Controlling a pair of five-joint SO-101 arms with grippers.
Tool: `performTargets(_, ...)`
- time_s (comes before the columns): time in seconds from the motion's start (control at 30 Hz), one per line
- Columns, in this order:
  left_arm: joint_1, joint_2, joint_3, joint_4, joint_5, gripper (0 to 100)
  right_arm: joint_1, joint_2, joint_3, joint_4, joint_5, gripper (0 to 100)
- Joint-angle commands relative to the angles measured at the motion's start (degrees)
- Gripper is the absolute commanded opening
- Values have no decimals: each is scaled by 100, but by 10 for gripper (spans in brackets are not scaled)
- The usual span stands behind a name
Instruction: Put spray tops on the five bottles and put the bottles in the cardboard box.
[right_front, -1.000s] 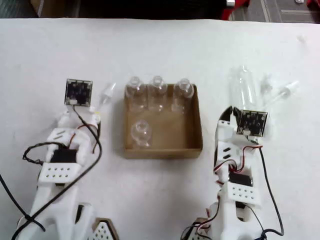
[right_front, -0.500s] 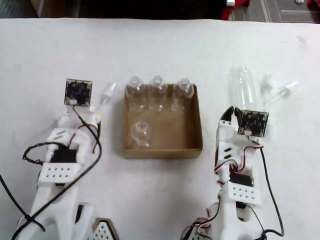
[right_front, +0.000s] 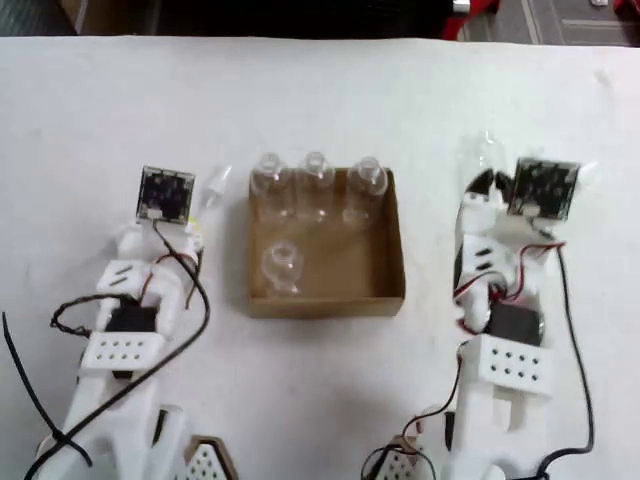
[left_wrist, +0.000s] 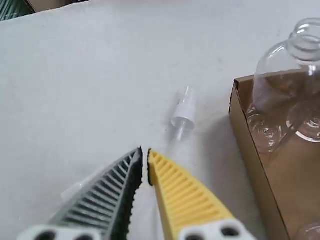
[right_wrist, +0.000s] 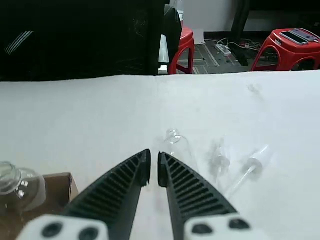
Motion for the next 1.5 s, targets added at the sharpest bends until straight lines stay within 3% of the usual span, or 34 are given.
performTargets(0.0, -4, 13, -26, -176, -70, 24, 180, -13, -862, 356, 202, 19)
performTargets(0.17, -4, 4, -18, -167, -70, 24, 189, 242, -1134, 356, 923, 19)
performTargets(0.3, -4, 4, -18, -167, -70, 24, 400, 1235, -1864, 593, 1064, 19)
performTargets(0.63, -4, 22, -35, -202, -88, 24, 470, 4567, -5380, 2923, 1037, 19)
performTargets(0.77, -4, 22, -35, -202, -88, 24, 462, 5490, -6444, 3398, 1020, 19)
performTargets(1.33, -4, 4, -35, -185, -114, 24, 66, 7767, -8607, 3398, 1064, 19)
performTargets(1.47, -22, 4, -35, -185, -123, 24, -40, 8470, -9231, 3213, 1029, 75)
